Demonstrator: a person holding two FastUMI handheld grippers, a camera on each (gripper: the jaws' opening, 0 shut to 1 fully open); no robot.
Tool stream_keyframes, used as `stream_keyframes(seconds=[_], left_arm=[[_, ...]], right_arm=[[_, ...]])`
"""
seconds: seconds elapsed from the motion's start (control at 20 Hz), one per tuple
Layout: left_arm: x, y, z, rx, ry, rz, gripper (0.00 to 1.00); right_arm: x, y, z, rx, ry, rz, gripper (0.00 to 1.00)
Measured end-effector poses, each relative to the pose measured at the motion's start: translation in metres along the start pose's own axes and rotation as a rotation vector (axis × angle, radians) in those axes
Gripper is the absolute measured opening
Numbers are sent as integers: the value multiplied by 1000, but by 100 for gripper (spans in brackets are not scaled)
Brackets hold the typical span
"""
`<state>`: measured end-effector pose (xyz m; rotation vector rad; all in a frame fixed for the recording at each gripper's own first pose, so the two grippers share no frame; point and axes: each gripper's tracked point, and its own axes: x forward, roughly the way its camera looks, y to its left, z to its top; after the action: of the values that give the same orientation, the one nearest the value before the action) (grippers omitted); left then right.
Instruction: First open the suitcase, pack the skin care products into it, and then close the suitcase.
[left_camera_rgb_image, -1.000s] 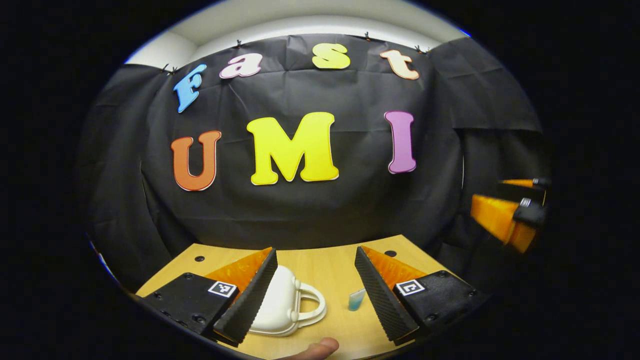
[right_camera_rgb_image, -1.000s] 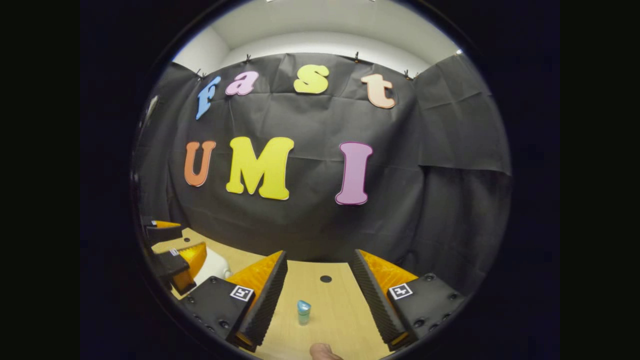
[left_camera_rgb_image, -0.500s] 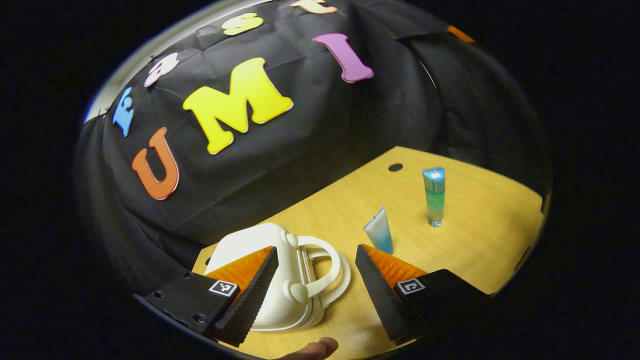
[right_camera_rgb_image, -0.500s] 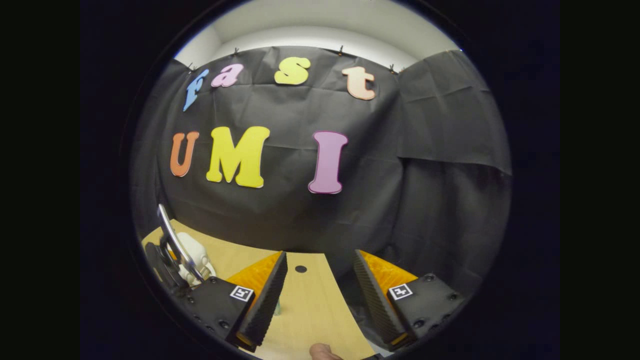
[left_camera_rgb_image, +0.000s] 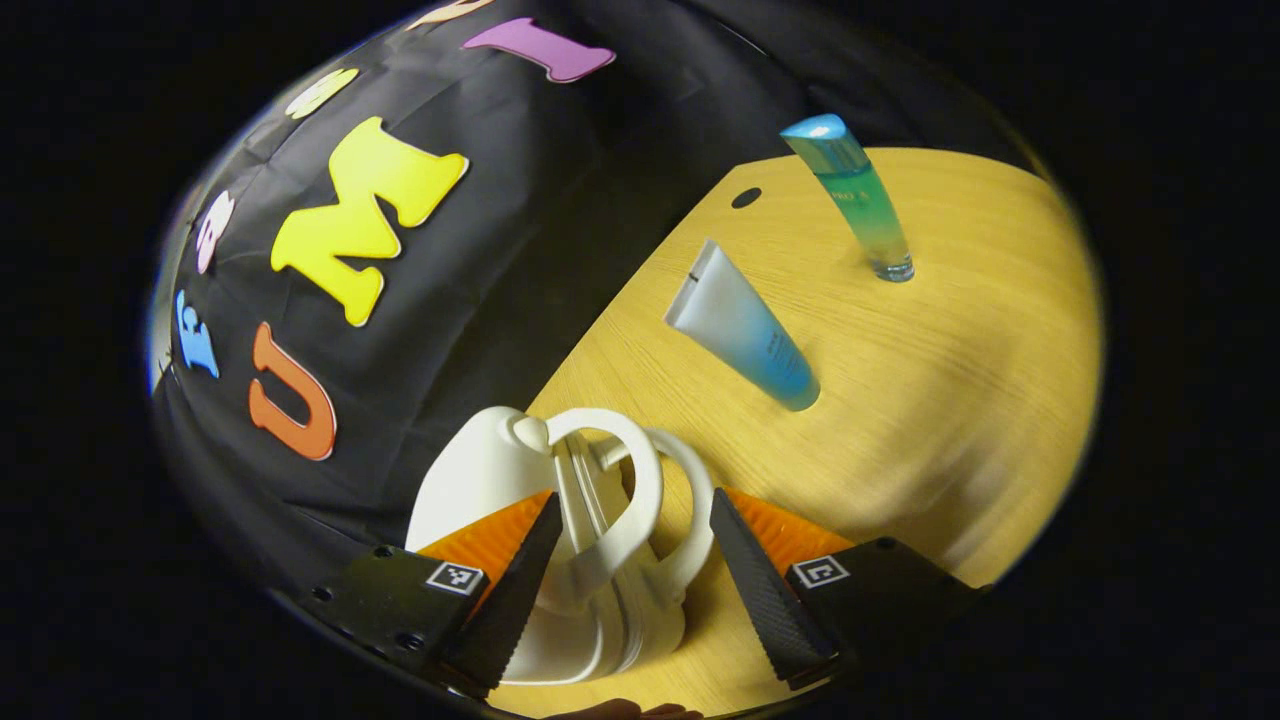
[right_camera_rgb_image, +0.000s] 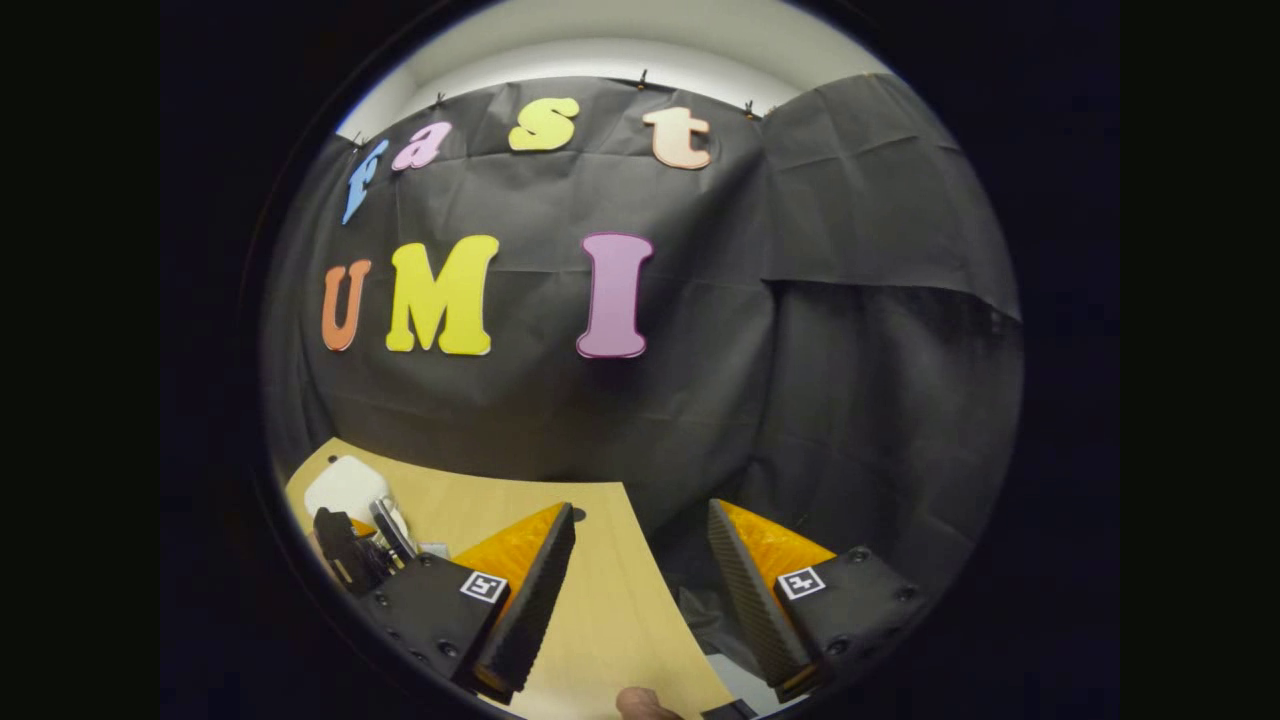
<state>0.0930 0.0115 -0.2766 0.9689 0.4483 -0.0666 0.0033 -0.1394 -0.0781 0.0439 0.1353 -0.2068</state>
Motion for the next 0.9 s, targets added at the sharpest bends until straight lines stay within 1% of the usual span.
stream_keyframes(seconds=[0.1, 0.15, 0.2, 0.25, 0.3, 0.35, 0.4, 0.45, 0.5, 0.55, 0.65, 0.75, 0.8, 0.85, 0.9], left_arm=[[0, 4, 6, 66, -18, 34, 93], [2, 5, 7, 75, -24, 37, 88], [4, 6, 8, 78, -27, 38, 86], [6, 6, 5, 82, -14, 38, 82], [7, 8, 1, 85, 1, 45, 80], [11, 12, -2, 81, 15, 58, 76], [10, 10, -8, 62, 35, 48, 68], [13, 7, -11, 40, 49, 38, 59], [11, 5, -11, 22, 59, 27, 54], [9, 5, -9, 18, 62, 24, 46], [6, 4, -2, 52, 55, 16, 36], [3, 4, -2, 72, 72, 2, 28], [4, 5, 2, 59, 70, -7, 25], [3, 7, 2, 46, 79, -16, 20], [1, 11, 3, 37, 84, -22, 18]], right_arm=[[2, -3, -5, 5, 16, -5, 80], [2, -5, -7, 6, 20, -7, 79], [3, -6, -8, 5, 22, -9, 78], [4, -6, -8, 5, 25, -9, 78], [4, -6, -9, 6, 29, -12, 79], [6, -6, -11, 6, 35, -13, 80], [6, -4, -12, 8, 41, -10, 80], [6, -2, -14, 8, 46, -8, 80], [5, 0, -15, 5, 50, -7, 80], [5, 2, -16, 1, 52, -5, 80], [3, 7, -19, -11, 60, -2, 80], [2, 12, -21, -21, 64, 2, 80], [1, 15, -21, -25, 66, 5, 80], [-1, 18, -22, -28, 68, 9, 80], [-2, 21, -22, -32, 70, 11, 79]])
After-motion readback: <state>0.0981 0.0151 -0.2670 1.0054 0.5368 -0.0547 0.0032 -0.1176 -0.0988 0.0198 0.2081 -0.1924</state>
